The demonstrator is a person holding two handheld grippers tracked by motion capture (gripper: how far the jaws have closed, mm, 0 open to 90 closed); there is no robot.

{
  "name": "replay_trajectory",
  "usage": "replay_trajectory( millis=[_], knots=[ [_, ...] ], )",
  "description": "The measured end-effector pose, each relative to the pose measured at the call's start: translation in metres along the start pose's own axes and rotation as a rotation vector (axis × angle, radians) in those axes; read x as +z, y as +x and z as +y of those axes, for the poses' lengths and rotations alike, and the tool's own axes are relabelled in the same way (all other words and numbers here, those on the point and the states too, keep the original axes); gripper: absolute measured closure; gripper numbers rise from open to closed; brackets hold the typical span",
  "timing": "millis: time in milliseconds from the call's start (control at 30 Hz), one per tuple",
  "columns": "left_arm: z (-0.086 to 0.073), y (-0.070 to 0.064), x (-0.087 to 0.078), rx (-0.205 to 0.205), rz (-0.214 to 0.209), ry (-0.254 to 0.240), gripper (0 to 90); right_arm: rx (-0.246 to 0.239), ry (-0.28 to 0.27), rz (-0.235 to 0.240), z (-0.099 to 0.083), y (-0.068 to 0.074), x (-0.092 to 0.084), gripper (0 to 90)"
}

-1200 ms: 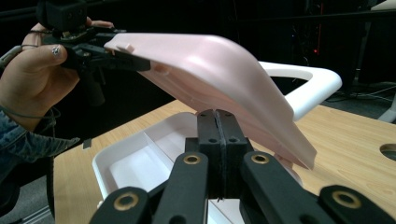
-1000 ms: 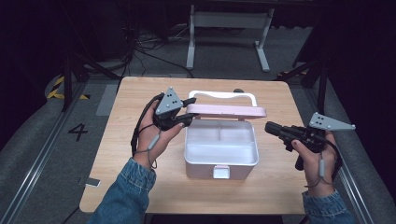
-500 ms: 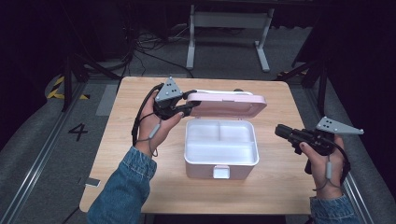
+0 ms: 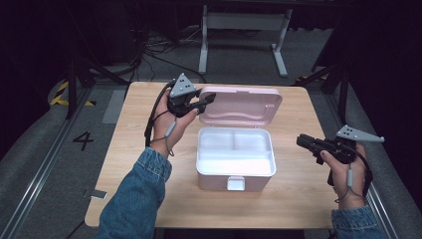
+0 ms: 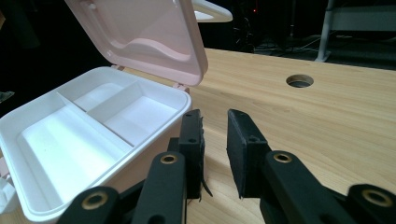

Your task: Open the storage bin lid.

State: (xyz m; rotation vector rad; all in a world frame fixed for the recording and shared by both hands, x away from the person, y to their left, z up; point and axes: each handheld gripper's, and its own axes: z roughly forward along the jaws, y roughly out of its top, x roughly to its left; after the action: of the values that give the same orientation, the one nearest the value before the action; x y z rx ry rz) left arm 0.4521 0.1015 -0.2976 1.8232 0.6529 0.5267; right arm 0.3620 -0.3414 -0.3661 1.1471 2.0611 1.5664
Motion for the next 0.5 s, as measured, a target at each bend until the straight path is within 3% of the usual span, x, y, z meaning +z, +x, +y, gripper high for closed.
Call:
replay_trajectory(
  millis=[233,400,500],
  knots=[
    [0.002,0.009,0.010,-0.011,0.014,0.021,65.3,0.007,0.008,-0.012,-0.001,-0.005,0.000,76.6],
    [0.001,0.014,0.016,-0.018,0.018,0.018,64.6,-0.019,0.041,-0.063,-0.005,-0.010,0.003,74.0],
    [0.001,0.017,0.018,-0.020,0.021,0.020,64.3,-0.045,0.059,-0.097,-0.008,-0.014,0.005,68.0]
  ],
)
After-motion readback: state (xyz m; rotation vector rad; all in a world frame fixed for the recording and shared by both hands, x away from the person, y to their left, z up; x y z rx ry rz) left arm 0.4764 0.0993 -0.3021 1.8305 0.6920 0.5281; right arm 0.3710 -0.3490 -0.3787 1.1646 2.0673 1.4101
